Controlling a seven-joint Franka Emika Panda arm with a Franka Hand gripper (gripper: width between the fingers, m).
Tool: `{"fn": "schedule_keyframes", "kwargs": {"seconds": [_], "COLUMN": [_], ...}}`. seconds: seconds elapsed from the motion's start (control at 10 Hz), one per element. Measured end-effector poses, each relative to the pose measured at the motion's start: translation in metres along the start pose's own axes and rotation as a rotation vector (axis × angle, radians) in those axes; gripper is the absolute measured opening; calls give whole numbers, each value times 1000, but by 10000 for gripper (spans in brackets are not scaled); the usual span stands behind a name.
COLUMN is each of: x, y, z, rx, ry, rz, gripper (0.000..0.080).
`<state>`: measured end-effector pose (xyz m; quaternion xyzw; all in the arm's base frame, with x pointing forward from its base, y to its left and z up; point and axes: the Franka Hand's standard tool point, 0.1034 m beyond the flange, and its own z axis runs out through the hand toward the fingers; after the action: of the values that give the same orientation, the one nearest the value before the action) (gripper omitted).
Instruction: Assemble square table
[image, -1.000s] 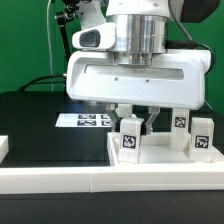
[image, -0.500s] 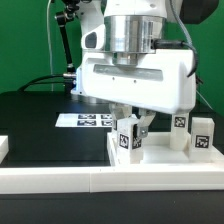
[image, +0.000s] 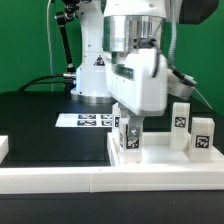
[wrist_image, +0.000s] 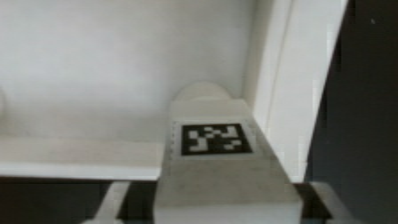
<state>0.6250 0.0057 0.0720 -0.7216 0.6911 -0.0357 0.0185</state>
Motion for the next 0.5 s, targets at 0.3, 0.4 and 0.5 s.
{"fn": "schedule_keyframes", "kwargs": {"seconds": [0.3,0.4,0.5], "x": [-1,-2,-2], "y": [1,0,0], "z": [0,0,0], "rx": [-3,-6,-4], "ry": [2,-14,-14], "rz": [257,373,423], "gripper": [290,290,290]}}
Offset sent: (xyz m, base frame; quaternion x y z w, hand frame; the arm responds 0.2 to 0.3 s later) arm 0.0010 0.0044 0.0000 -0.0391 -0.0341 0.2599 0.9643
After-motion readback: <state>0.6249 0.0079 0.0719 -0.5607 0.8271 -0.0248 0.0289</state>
